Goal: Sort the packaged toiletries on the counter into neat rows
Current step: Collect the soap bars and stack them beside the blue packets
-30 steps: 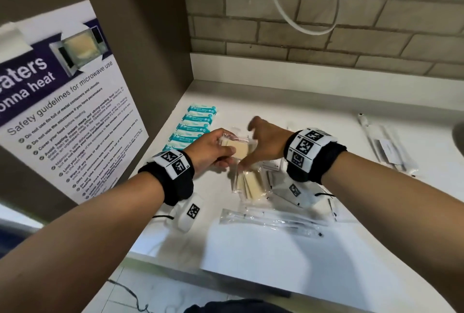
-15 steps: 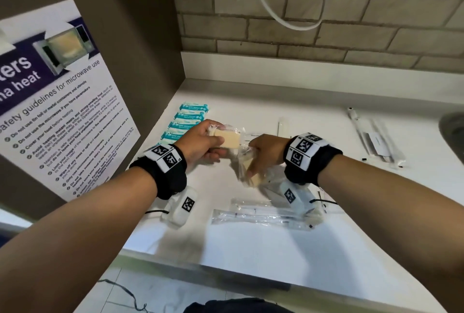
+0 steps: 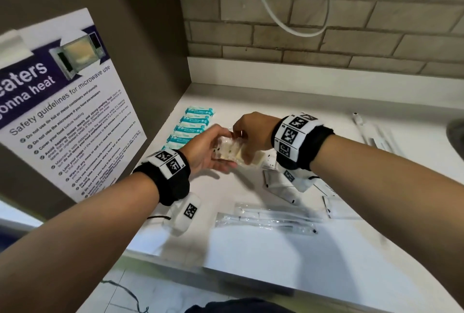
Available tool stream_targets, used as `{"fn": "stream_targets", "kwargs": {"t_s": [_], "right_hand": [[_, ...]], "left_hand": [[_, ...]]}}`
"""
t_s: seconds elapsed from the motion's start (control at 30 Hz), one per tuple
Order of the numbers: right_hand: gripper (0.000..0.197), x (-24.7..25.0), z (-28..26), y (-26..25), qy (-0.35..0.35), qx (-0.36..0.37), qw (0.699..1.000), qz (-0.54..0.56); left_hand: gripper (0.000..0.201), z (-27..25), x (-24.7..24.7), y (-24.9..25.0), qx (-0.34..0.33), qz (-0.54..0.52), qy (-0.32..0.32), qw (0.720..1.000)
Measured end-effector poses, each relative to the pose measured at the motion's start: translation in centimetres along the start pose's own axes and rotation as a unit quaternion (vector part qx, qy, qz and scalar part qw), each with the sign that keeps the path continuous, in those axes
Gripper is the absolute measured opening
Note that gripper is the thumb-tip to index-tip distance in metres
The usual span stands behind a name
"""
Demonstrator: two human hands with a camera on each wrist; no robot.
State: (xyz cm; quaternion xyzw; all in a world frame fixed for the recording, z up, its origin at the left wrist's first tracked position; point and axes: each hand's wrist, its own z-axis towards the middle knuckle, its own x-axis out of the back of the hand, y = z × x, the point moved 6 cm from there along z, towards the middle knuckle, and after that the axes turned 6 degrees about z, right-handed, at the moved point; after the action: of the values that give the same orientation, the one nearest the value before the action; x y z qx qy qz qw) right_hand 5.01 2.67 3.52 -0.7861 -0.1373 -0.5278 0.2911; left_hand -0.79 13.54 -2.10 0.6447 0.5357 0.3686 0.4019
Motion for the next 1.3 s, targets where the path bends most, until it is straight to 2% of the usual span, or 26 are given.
{"fn": "stream_targets", "kwargs": {"t_s": [0.1, 0.17, 0.27, 0.33, 0.4, 0.47, 0.53, 0.63, 0.73, 0.87, 1.07, 1.2, 1.3], "right_hand": [[0.045, -0.9, 0.1, -0.7, 0.028, 0.024, 0.999, -0.001], [0.055, -1.4, -0.1, -0.6, 0.043, 0.036, 0.998, 0.020], [0.086, -2.2, -0.8, 0.6, 0.028, 0.011, 0.997, 0.076], [0.098, -3.1, -1.3, 1.7, -0.015, -0.026, 0.995, 0.094], [0.081, -4.0, -1.6, 2.1, -0.061, -0.040, 0.993, 0.094], [0.049, -4.7, -1.8, 1.7, -0.076, -0.018, 0.995, 0.068], [0.036, -5.0, -2.2, 1.5, -0.070, 0.001, 0.996, 0.046], [0.034, -4.4, -2.6, 0.9, -0.041, 0.007, 0.999, -0.019], [0.036, -4.3, -2.6, 0.3, -0.019, 0.003, 0.997, -0.078], [0.034, -5.9, -2.4, 0.2, -0.041, 0.000, 0.996, -0.078], [0.048, -7.7, -2.1, 0.7, -0.057, -0.008, 0.998, 0.017], [0.034, -7.1, -2.2, 0.8, -0.038, 0.003, 0.999, 0.014], [0.030, -6.5, -2.2, 0.7, -0.017, 0.006, 1.000, 0.013]], "left_hand": [[0.044, 0.4, 0.1, 0.1, -0.039, 0.102, 0.011, 0.994], [0.041, 0.4, 0.3, -0.1, -0.058, 0.127, 0.029, 0.990], [0.033, 0.2, 0.5, -1.3, -0.046, 0.087, 0.015, 0.995], [0.035, 0.0, 0.2, -1.9, -0.040, 0.050, 0.002, 0.998], [0.041, 0.0, -0.3, -2.1, -0.047, 0.041, -0.015, 0.998], [0.048, 0.0, -0.8, -2.1, -0.054, 0.054, -0.027, 0.997], [0.048, 0.1, -0.7, -1.9, -0.068, 0.134, -0.026, 0.988], [0.034, 0.1, -0.3, -1.2, -0.107, 0.329, -0.016, 0.938], [0.028, 0.0, -0.2, -1.3, -0.098, 0.431, -0.013, 0.897], [0.041, 0.2, -0.8, -2.4, -0.050, 0.564, -0.016, 0.824], [0.051, 0.1, -1.9, -3.1, -0.037, 0.611, -0.041, 0.790], [0.042, 0.0, -1.8, -2.6, -0.053, 0.619, -0.060, 0.781], [0.035, -0.4, -1.8, -1.8, -0.077, 0.622, -0.047, 0.778]]}}
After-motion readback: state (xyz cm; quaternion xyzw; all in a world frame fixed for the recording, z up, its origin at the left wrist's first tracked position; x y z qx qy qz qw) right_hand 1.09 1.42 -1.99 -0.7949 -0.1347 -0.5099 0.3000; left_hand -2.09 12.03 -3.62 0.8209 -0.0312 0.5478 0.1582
